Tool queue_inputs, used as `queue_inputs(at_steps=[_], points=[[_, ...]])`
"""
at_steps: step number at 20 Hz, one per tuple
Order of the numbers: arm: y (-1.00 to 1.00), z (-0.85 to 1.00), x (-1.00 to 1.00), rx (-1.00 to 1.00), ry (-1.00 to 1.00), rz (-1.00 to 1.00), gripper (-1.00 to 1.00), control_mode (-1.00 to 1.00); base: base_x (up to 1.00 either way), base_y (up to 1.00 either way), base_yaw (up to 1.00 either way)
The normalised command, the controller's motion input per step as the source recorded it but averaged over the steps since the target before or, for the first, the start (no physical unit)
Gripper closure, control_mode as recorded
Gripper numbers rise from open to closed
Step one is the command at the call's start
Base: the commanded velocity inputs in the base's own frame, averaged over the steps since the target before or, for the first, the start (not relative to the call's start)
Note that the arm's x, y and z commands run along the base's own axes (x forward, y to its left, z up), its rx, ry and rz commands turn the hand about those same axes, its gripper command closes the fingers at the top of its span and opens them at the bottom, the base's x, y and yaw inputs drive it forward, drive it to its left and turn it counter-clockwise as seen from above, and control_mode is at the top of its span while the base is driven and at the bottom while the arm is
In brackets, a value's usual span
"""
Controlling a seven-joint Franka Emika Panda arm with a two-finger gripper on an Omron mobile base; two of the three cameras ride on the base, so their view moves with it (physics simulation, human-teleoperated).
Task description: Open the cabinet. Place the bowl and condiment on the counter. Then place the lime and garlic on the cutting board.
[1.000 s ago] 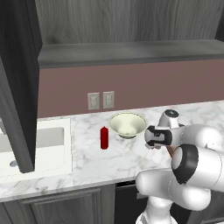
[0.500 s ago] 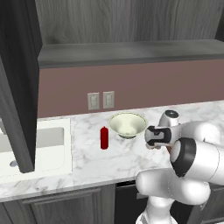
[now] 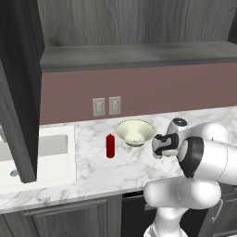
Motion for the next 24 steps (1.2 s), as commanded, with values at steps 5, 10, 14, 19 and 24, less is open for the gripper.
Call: queue_inputs(at_steps=[5,10,14,19,24], points=[[0.00,-0.09,0.05,0.00,0.00,0.00,-1.00,-1.00,0.00,0.00,0.00],[0.00,-0.08,0.01,0.00,0.00,0.00,-1.00,-1.00,0.00,0.00,0.00],[0.00,-0.07,0.00,0.00,0.00,0.00,-1.00,-1.00,0.00,0.00,0.00],[0.00,-0.03,0.02,0.00,0.00,0.00,1.00,-1.00,0.00,0.00,0.00],[0.00,-0.02,0.00,0.00,0.00,0.00,1.00,-1.00,0.00,0.00,0.00]])
